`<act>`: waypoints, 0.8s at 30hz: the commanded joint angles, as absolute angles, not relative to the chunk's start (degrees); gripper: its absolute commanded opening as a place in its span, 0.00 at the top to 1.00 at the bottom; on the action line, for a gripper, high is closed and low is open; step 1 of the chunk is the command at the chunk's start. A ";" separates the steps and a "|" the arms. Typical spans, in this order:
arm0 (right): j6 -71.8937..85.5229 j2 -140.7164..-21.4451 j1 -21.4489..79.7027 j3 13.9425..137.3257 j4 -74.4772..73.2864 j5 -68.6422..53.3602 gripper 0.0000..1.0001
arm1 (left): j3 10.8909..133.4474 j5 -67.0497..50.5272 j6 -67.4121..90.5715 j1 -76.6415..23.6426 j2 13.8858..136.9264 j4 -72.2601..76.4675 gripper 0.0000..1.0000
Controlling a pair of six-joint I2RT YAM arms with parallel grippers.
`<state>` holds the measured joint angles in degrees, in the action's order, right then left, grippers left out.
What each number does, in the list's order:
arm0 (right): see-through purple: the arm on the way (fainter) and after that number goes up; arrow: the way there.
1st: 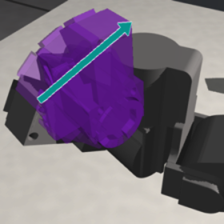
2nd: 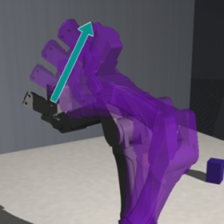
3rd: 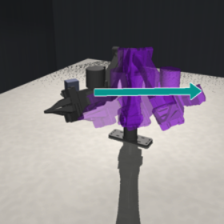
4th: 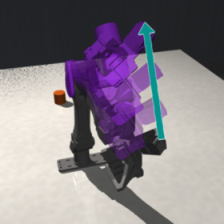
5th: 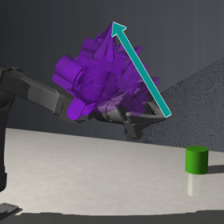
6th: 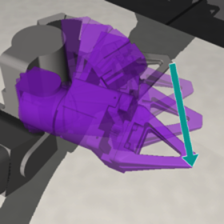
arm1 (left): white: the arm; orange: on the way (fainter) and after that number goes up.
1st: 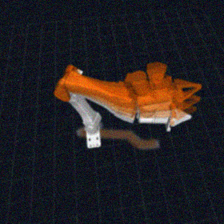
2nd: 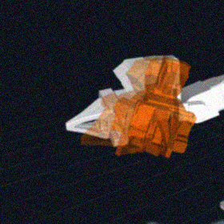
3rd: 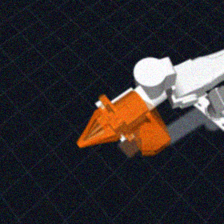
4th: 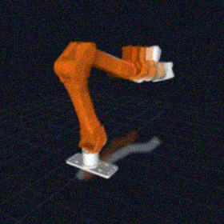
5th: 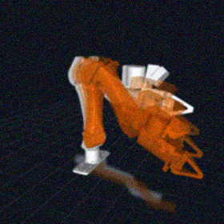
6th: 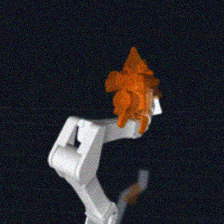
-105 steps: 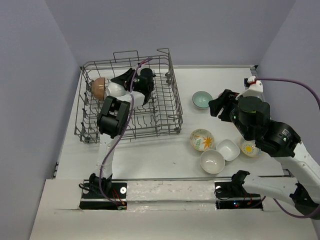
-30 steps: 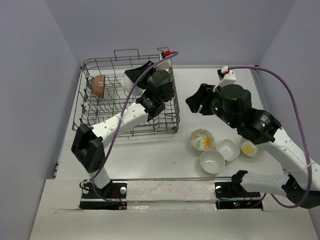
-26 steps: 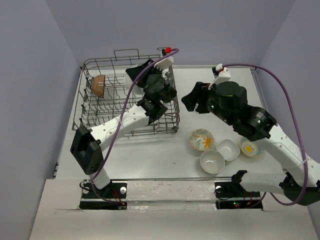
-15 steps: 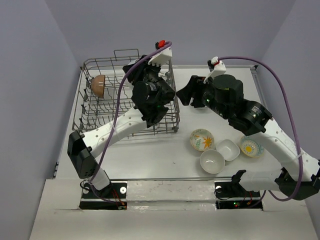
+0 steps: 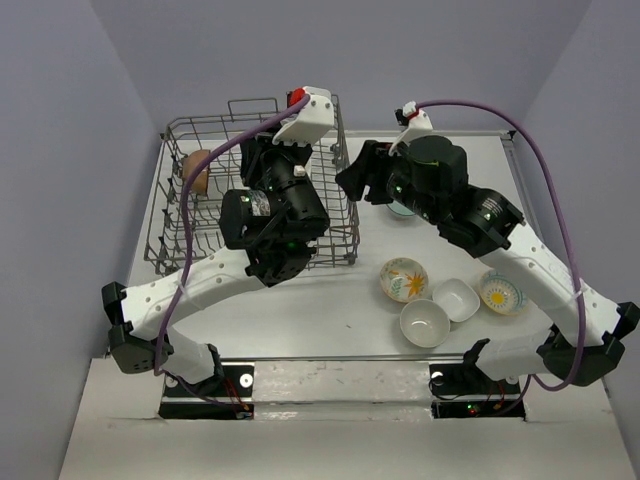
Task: Load the bowls into the dish rack
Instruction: Pass from the left arm to the right
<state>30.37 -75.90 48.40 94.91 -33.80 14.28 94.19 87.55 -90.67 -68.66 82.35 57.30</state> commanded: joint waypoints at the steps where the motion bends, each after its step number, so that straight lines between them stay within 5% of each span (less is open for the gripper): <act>1: 29.44 -74.71 48.52 99.49 -29.88 13.10 0.36 | 96.07 91.85 -88.86 -69.52 81.21 58.80 1.00; 24: 33.13 -73.04 48.52 100.19 -24.70 2.64 0.36 | 98.87 89.83 -85.78 -74.09 82.18 54.67 1.00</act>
